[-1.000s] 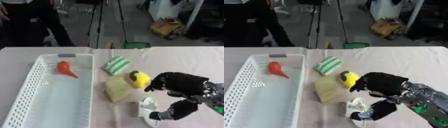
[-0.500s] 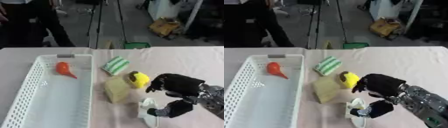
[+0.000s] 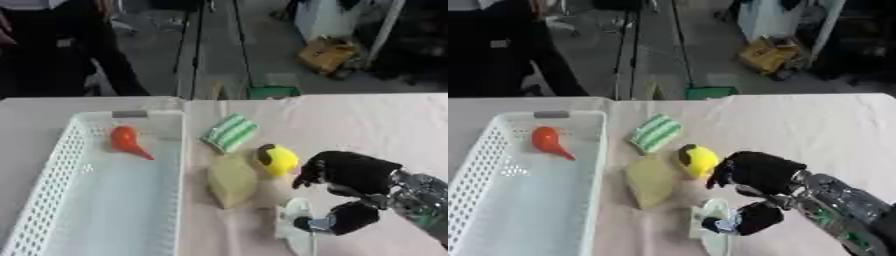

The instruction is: Pick up objects on the table and place them in the box.

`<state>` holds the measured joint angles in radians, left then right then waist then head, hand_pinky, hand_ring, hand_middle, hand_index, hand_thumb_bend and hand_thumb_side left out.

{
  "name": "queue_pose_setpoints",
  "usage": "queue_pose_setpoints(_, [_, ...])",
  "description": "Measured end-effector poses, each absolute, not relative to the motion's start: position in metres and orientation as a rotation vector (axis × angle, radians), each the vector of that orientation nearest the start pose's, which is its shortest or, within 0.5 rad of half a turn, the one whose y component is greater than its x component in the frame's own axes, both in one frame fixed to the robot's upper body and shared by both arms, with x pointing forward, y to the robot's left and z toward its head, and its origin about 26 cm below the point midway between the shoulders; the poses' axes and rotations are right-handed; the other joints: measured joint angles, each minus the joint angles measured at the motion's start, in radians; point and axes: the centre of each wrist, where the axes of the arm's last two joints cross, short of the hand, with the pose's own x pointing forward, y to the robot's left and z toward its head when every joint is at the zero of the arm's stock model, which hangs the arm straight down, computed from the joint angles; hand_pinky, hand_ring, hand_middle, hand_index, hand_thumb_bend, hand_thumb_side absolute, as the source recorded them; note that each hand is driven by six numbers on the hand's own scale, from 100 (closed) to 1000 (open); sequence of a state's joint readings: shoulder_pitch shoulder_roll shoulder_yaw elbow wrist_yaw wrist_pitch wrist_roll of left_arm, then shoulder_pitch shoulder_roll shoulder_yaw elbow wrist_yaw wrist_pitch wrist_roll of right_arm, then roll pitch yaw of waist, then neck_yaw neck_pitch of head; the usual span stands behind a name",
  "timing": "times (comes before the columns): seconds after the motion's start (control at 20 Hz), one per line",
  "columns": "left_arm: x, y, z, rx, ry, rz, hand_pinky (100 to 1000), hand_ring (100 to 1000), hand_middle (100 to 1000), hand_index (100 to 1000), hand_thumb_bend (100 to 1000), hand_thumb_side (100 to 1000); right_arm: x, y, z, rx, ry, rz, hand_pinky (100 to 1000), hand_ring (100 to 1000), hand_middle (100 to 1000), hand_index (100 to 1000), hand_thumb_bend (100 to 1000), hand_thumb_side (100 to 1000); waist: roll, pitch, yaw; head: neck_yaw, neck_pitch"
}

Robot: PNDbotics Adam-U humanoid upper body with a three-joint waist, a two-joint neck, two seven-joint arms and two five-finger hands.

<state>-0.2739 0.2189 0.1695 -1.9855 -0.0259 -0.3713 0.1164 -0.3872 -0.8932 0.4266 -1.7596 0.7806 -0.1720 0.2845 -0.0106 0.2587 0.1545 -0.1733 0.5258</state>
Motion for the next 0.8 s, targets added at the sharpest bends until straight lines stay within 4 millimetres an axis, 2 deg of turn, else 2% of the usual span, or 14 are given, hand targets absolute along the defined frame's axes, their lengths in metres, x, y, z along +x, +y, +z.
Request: queue_pose_setpoints(0.8, [0.298, 0.289, 0.192, -0.397, 3.598, 0.077, 1000, 933, 937, 930, 100, 1000, 0.327, -0.304, 0.155, -0.870, -1.387, 2.008, 850, 788, 589, 775, 504, 905, 0.000, 0.002, 0.001, -0.002, 0.000])
